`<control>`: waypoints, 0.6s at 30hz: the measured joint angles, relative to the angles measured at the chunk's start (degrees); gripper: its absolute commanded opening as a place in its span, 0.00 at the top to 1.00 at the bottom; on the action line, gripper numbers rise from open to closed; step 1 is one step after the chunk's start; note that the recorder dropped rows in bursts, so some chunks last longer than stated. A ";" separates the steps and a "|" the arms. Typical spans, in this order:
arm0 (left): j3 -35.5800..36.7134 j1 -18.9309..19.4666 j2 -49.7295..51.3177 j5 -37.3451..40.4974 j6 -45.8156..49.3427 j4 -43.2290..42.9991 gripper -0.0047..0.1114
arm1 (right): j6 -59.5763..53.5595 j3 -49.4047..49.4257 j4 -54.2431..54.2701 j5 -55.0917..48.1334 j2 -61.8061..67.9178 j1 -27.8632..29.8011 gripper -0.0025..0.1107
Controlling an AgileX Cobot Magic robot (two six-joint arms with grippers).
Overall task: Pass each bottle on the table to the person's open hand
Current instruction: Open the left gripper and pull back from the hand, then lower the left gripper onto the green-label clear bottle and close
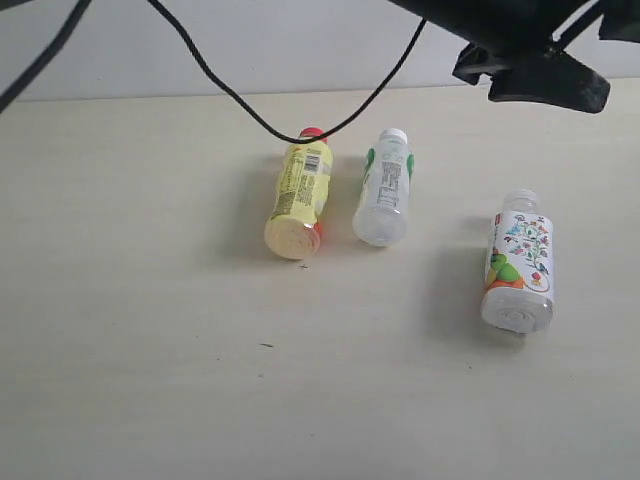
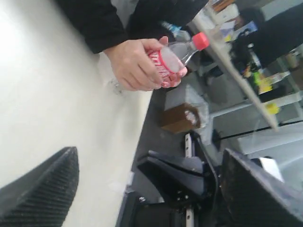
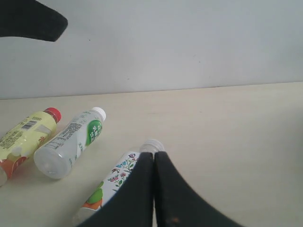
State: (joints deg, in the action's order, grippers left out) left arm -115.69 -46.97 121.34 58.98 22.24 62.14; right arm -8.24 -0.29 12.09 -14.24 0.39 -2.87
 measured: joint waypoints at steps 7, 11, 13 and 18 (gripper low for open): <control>0.00 -4.72 -6.19 -1.72 -15.90 -31.27 0.29 | 0.00 0.00 0.00 0.00 0.00 0.00 0.98; 0.00 -5.31 -7.13 3.20 -29.58 -55.78 0.29 | 0.00 0.00 0.00 0.00 0.00 0.00 0.98; 0.00 -5.31 -7.13 6.75 -35.59 -66.73 0.29 | 0.00 0.00 0.00 0.00 0.00 0.00 0.98; 0.98 -5.31 -6.53 9.14 -40.77 -77.42 0.29 | 0.00 0.00 0.00 0.00 0.00 0.00 0.98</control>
State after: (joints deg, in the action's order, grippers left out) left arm -114.71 -52.29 114.81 68.12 -18.53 -15.28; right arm -8.24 -0.29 12.09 -14.24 0.39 -2.87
